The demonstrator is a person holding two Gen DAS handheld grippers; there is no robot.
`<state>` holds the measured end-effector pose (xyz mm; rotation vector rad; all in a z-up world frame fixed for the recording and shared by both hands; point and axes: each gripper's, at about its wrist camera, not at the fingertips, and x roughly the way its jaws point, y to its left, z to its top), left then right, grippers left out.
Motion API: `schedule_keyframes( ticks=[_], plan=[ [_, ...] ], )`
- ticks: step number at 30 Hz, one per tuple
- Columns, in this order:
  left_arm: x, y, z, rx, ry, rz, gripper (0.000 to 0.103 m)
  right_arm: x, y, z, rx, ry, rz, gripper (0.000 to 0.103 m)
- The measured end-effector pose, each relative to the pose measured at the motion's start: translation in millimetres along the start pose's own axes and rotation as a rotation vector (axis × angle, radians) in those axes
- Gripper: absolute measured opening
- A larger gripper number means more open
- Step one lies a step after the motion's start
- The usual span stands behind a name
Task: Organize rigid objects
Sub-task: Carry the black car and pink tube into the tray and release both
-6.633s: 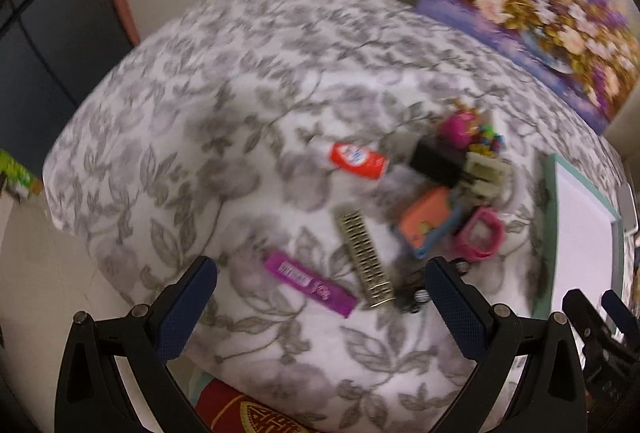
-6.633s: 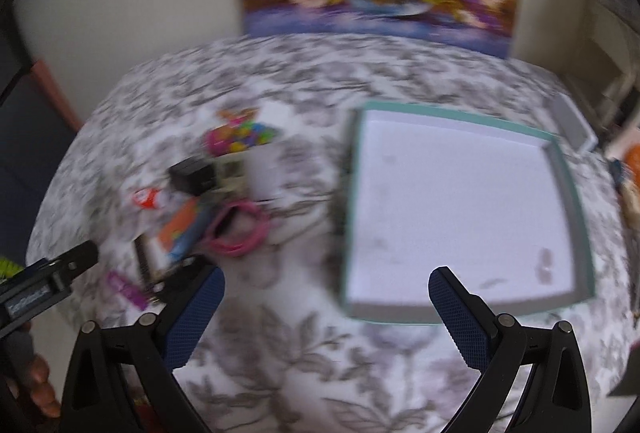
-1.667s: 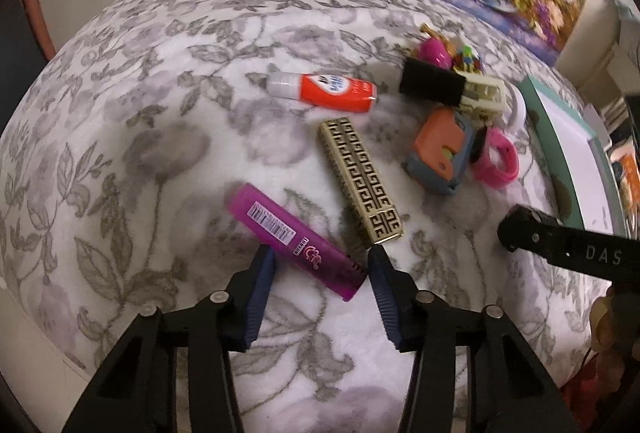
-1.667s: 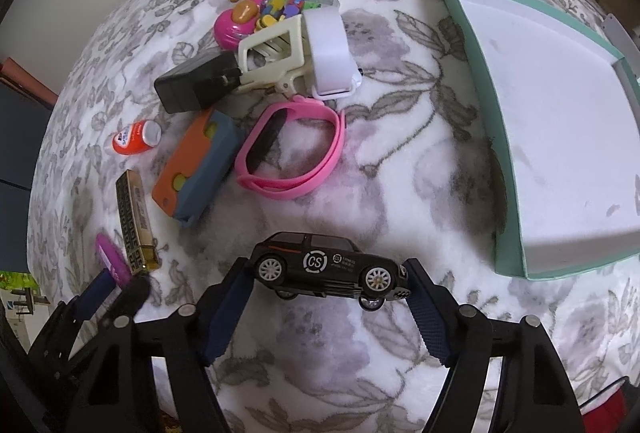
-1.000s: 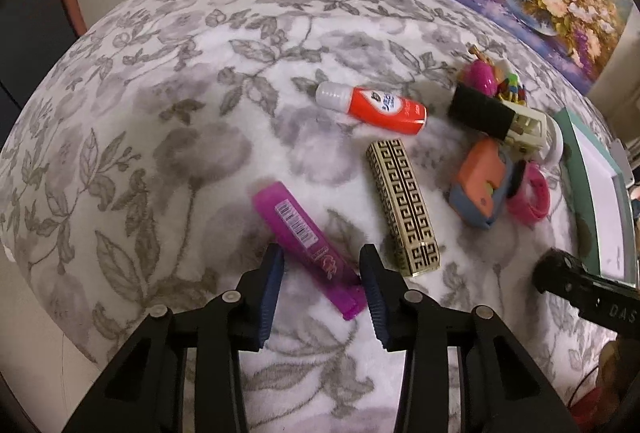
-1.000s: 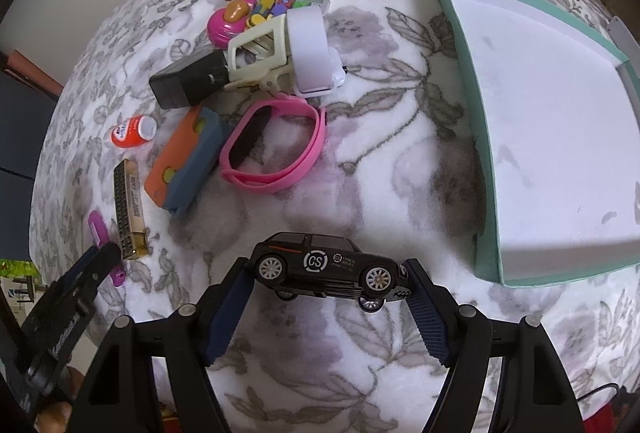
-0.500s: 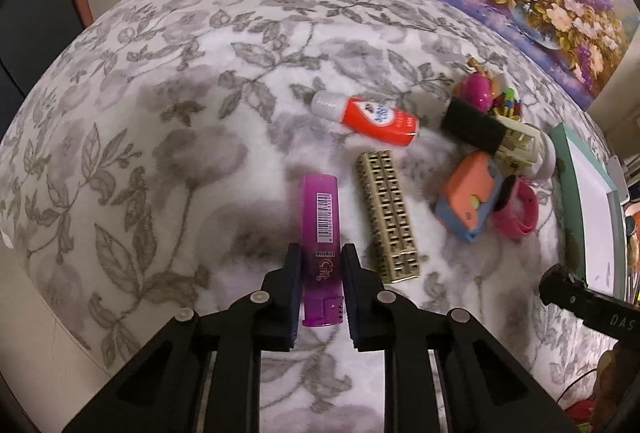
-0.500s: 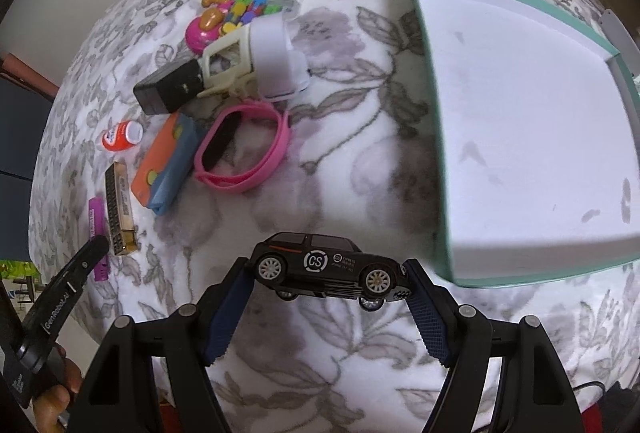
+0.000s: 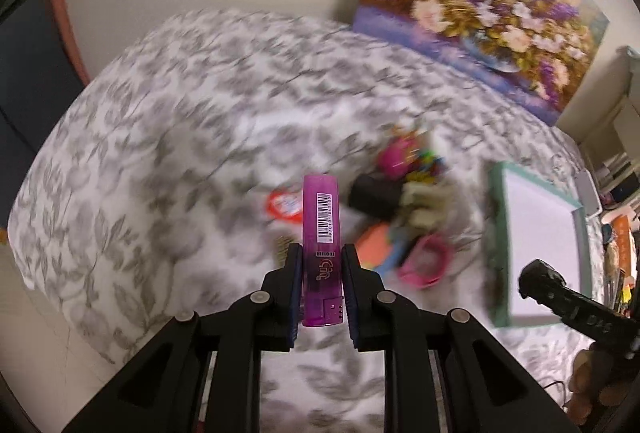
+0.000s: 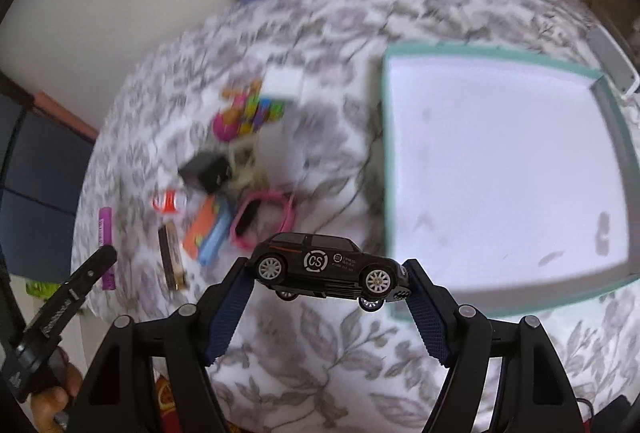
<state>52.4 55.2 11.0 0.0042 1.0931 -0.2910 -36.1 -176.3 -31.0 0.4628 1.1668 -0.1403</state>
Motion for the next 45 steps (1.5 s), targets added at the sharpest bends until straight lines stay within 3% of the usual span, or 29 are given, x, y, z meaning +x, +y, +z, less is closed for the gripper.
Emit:
schedule_keyframes(
  ticks=[3,9,22,32,45],
  plan=[
    [3,-34,12,0.022,0.022,-0.048,0.020,-11,-14,13,0.013,-0.055,-0.049,0.078],
    [25,-113,19,0.107,0.095,-0.081,0.020,-21,-46,33,-0.003,-0.129,-0.250,0.078],
    [82,-241,16,0.218,0.189,-0.111,0.020,-28,-153,58,0.204,-0.141,-0.347,0.078],
    [107,-272,6,0.264,0.199,-0.135,0.020,-30,-197,64,0.297,-0.172,-0.359,0.078],
    [107,-251,7,0.193,0.202,-0.135,0.020,-16,-195,62,0.265,-0.122,-0.370,0.078]
  ],
)
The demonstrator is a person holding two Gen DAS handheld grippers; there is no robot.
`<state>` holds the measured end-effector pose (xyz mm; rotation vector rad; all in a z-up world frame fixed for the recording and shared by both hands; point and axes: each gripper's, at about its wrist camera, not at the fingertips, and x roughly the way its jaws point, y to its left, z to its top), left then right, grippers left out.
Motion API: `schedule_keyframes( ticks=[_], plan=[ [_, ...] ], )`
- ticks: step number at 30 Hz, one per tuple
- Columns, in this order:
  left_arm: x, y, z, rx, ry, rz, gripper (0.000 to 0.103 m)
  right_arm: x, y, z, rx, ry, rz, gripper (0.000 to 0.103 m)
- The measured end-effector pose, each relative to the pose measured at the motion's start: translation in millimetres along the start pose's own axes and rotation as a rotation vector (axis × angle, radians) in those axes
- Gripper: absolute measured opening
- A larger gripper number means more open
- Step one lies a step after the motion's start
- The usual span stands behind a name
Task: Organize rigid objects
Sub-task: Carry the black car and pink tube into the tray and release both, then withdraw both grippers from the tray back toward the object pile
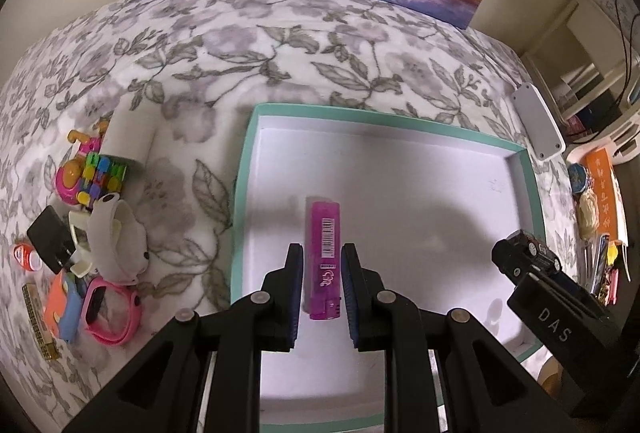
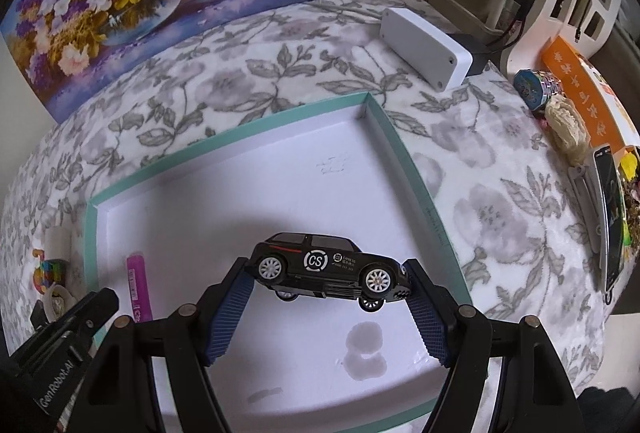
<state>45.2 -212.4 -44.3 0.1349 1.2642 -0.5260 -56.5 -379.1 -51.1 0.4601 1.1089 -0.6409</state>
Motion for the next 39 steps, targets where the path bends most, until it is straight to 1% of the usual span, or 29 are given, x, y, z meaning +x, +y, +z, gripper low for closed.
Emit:
schedule_keyframes(
  ticks=[7,12,17,19,21,22,24,25,27,28,30,33,39],
  plan=[
    [-5,6,0,-0.020,-0.005,-0.006,0.020,4,2,0,-0.021,0.014,-0.011,0.078],
    [-6,13,2,-0.055,0.003,-0.006,0.030,4,2,0,-0.027,0.015,-0.013,0.078],
    [-10,19,2,-0.072,-0.007,0.006,0.032,2,5,0,-0.046,0.014,-0.007,0.080],
    [-11,21,3,-0.082,-0.010,0.008,0.038,2,7,0,-0.055,0.011,-0.011,0.086],
    [-11,25,3,-0.095,-0.013,0.021,0.052,0,8,-1,-0.061,0.005,-0.012,0.092],
    [-10,27,3,-0.101,-0.013,0.031,0.055,0,9,-1,-0.063,0.004,-0.010,0.093],
    [-9,31,3,-0.111,-0.009,0.061,0.068,0,10,0,-0.066,0.002,-0.006,0.103],
    [-7,33,2,-0.114,-0.007,0.078,0.071,0,10,0,-0.068,-0.001,-0.008,0.103],
    [-5,35,2,-0.116,-0.008,0.098,0.080,-1,11,0,-0.075,-0.008,-0.014,0.103],
    [-5,36,1,-0.117,-0.012,0.108,0.082,-1,11,0,-0.075,-0.010,-0.013,0.103],
    [-3,39,1,-0.115,-0.028,0.139,0.093,-2,11,0,-0.072,-0.013,-0.006,0.103],
    [-1,42,0,-0.106,-0.046,0.180,0.096,-2,11,1,-0.072,-0.015,-0.004,0.103],
    [1,50,-2,-0.122,-0.055,0.201,0.098,-1,13,-2,-0.073,-0.005,-0.006,0.103]
  ],
)
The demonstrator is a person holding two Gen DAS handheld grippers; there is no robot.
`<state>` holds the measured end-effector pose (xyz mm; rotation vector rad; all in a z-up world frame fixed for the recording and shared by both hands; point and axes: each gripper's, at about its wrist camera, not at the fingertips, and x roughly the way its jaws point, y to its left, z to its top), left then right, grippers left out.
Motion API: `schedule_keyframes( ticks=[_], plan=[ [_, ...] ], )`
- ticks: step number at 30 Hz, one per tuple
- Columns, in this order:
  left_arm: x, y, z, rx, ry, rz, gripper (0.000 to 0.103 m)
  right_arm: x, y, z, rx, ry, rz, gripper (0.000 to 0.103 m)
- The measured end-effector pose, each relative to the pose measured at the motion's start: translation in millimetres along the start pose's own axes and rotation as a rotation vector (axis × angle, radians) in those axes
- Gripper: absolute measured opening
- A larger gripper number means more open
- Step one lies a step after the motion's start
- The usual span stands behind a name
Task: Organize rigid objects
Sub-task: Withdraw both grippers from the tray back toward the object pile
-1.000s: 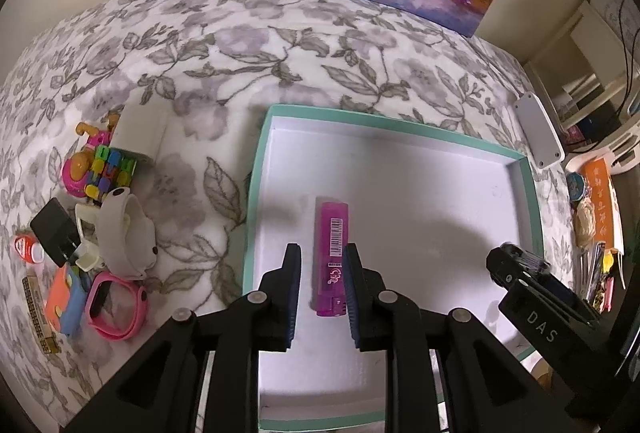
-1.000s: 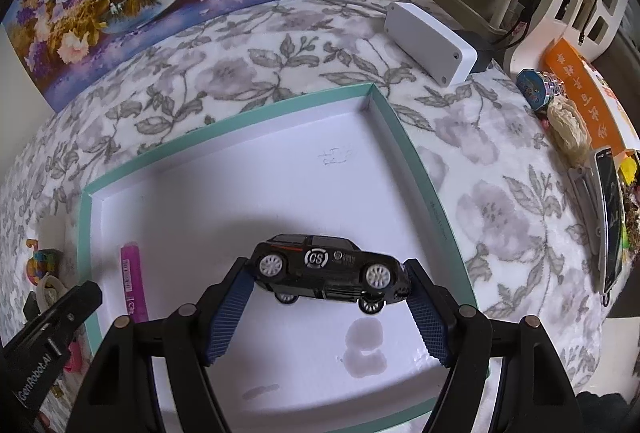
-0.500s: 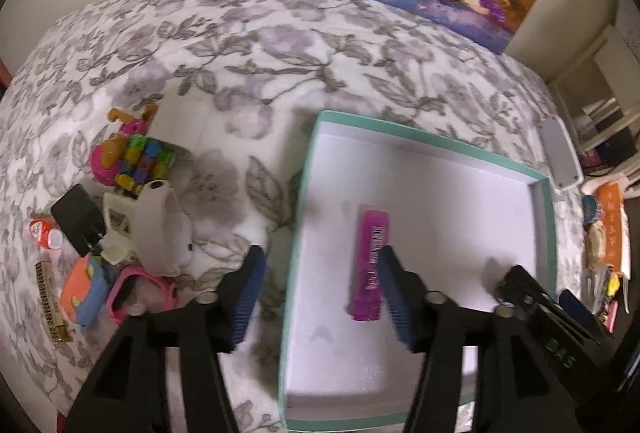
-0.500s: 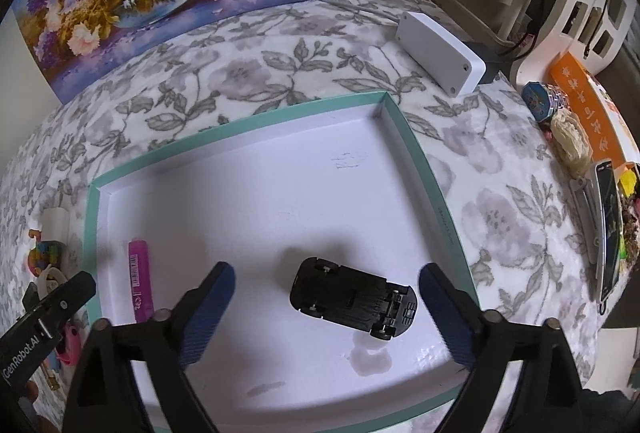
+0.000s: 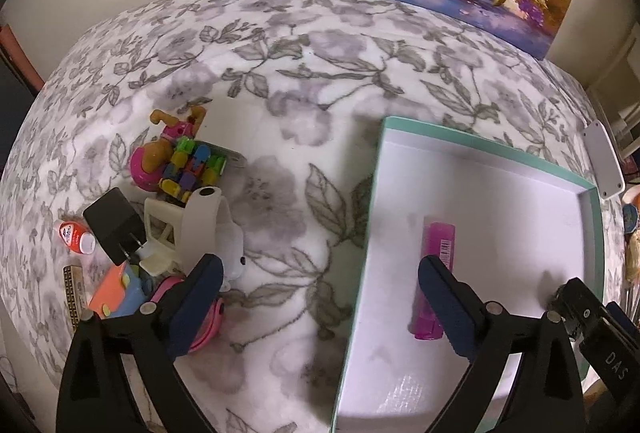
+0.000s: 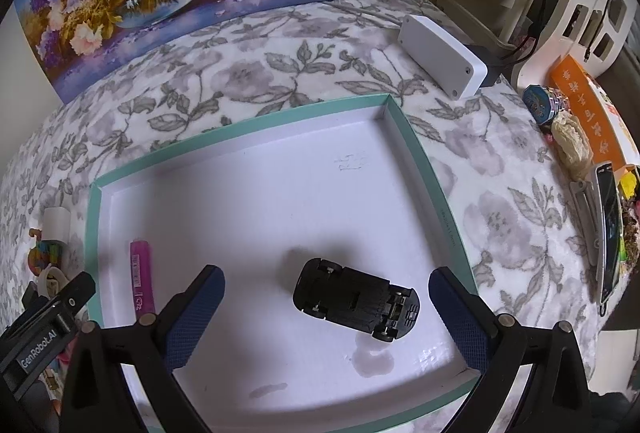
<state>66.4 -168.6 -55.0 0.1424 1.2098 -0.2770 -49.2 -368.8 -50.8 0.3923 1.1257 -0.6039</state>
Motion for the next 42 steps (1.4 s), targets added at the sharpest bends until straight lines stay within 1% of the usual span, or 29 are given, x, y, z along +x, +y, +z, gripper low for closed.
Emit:
schedule_keyframes(
  ticks=[4,6,10,11,13,19,22,25,29,31,33,38,42],
  plan=[
    [-5,7,2,-0.017,-0.007,-0.015,0.099,-2,1,-1,-0.002,0.004,-0.010,0.103],
    [-12,17,3,-0.036,-0.016,-0.017,0.099,-8,3,0,-0.008,-0.003,-0.009,0.103],
    [-30,40,6,-0.061,-0.049,0.039,0.099,-28,16,0,-0.032,-0.031,0.010,0.103],
    [-36,49,7,-0.071,-0.061,0.061,0.099,-32,21,0,-0.039,-0.034,0.022,0.103],
    [-46,64,7,-0.094,-0.079,0.083,0.099,-42,31,-3,-0.053,-0.044,0.049,0.103],
    [-78,115,0,-0.221,-0.125,0.073,0.099,-81,86,-16,-0.163,-0.119,0.134,0.103],
    [-86,136,-7,-0.244,-0.133,0.082,0.099,-95,114,-26,-0.200,-0.134,0.229,0.103],
    [-90,164,-15,-0.277,-0.132,0.106,0.099,-100,132,-34,-0.204,-0.135,0.284,0.103],
    [-90,197,-26,-0.316,-0.130,0.145,0.099,-95,162,-48,-0.237,-0.109,0.331,0.103],
    [-85,210,-32,-0.332,-0.118,0.148,0.099,-88,174,-54,-0.253,-0.083,0.354,0.103],
    [-76,224,-36,-0.360,-0.088,0.139,0.099,-77,187,-62,-0.263,-0.038,0.370,0.103],
    [-52,245,-45,-0.422,-0.009,0.116,0.099,-47,212,-79,-0.303,0.049,0.347,0.103],
    [-37,250,-50,-0.443,0.037,0.125,0.099,-29,223,-89,-0.343,0.086,0.313,0.103]
  ],
)
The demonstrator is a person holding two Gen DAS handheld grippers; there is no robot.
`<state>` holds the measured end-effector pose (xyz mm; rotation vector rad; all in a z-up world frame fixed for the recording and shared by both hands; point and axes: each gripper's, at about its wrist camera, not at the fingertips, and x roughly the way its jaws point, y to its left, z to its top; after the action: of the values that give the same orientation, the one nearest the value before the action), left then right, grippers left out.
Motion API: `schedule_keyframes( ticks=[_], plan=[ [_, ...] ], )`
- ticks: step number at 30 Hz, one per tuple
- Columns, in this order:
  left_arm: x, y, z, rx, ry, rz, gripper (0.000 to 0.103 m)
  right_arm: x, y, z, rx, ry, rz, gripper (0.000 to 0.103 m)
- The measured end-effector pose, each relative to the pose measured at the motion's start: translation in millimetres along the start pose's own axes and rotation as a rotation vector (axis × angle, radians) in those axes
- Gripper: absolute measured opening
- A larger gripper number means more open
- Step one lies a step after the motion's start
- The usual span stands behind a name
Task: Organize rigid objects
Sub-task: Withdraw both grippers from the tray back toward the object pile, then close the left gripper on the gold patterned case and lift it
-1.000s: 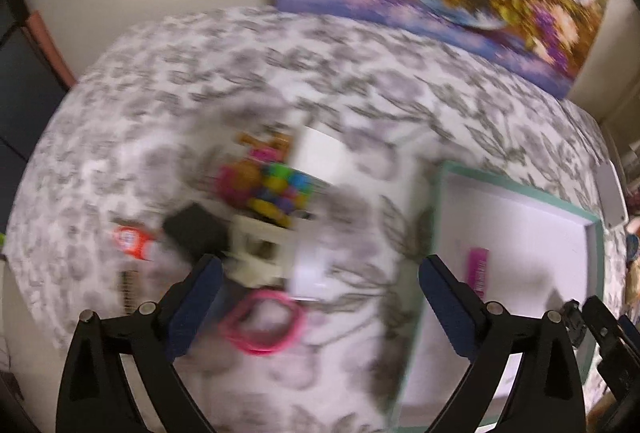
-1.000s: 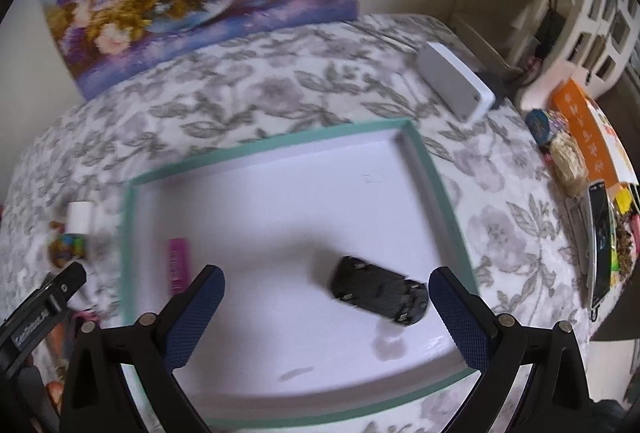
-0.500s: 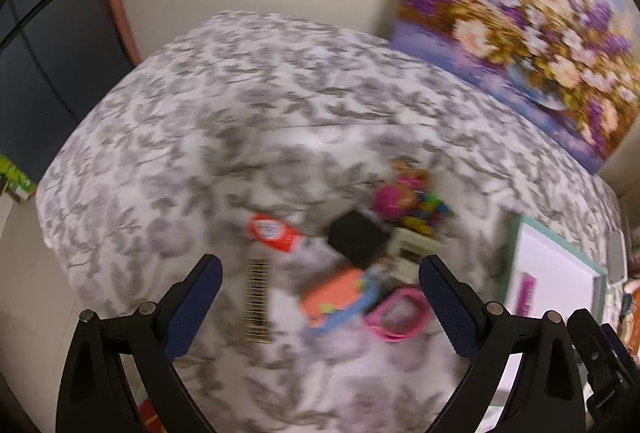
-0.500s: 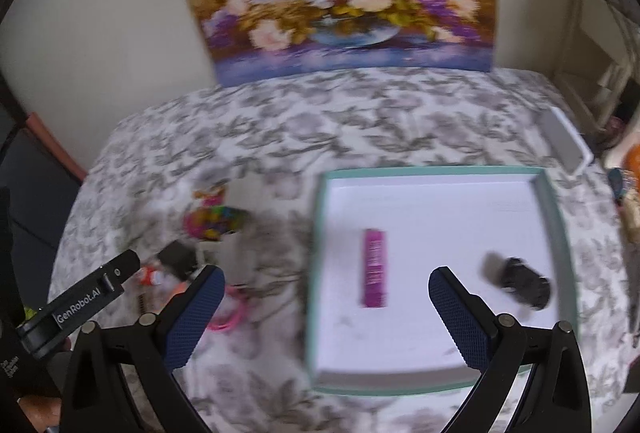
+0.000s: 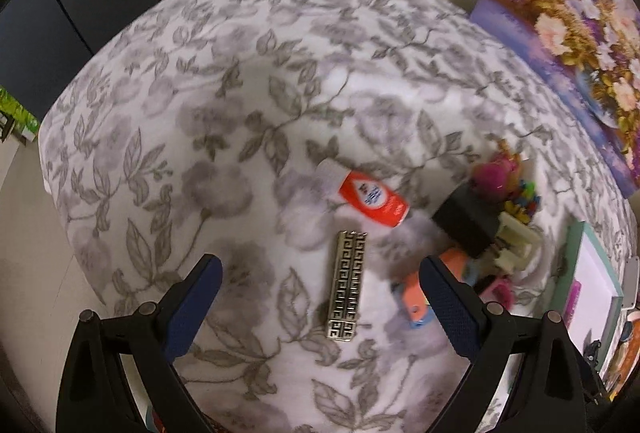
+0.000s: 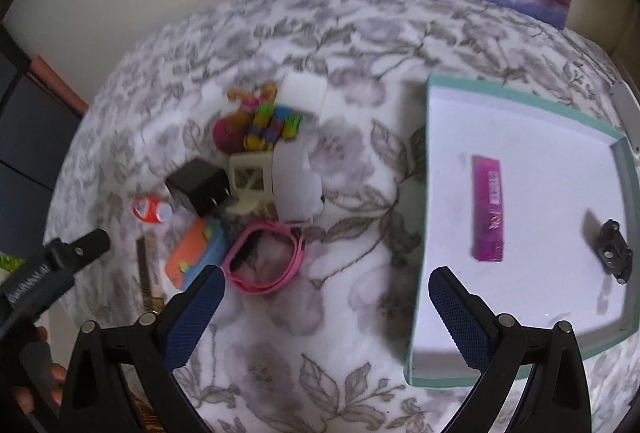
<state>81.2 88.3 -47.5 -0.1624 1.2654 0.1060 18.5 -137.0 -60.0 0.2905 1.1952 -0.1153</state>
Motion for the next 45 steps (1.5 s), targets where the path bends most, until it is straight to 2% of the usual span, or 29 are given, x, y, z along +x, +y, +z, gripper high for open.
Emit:
schedule_keyframes(
  ticks=[5,8,13,21,24,28,32,34,39,42,45],
  plan=[
    [33,5,-5,-0.033,0.102,0.006,0.099,20,4,-5,-0.014,0.051,0.003,0.103],
    [46,8,-9,-0.057,0.144,-0.016,0.099,29,10,-8,-0.038,0.071,0.007,0.103],
    [57,8,-14,-0.062,0.167,-0.036,0.098,40,20,-12,-0.085,0.081,-0.017,0.103],
    [62,7,-16,-0.014,0.163,-0.003,0.094,54,34,-17,-0.153,0.078,-0.052,0.103],
    [60,-2,-15,0.014,0.149,0.025,0.083,56,37,-16,-0.169,0.064,-0.071,0.103],
    [60,-12,-14,0.041,0.136,0.028,0.074,60,44,-16,-0.192,0.044,-0.085,0.103],
    [56,-24,-12,0.079,0.122,0.018,0.058,61,52,-17,-0.214,0.024,-0.095,0.100],
    [54,-30,-11,0.093,0.116,0.010,0.050,60,56,-17,-0.223,0.014,-0.089,0.095],
    [51,-35,-9,0.082,0.108,-0.018,0.022,54,73,-19,-0.260,-0.005,-0.069,0.078],
    [52,-32,-11,0.088,0.104,-0.015,0.022,52,80,-19,-0.282,-0.012,-0.061,0.071],
    [51,-34,-10,0.092,0.102,-0.008,0.022,50,81,-23,-0.288,-0.015,-0.057,0.070]
  ],
)
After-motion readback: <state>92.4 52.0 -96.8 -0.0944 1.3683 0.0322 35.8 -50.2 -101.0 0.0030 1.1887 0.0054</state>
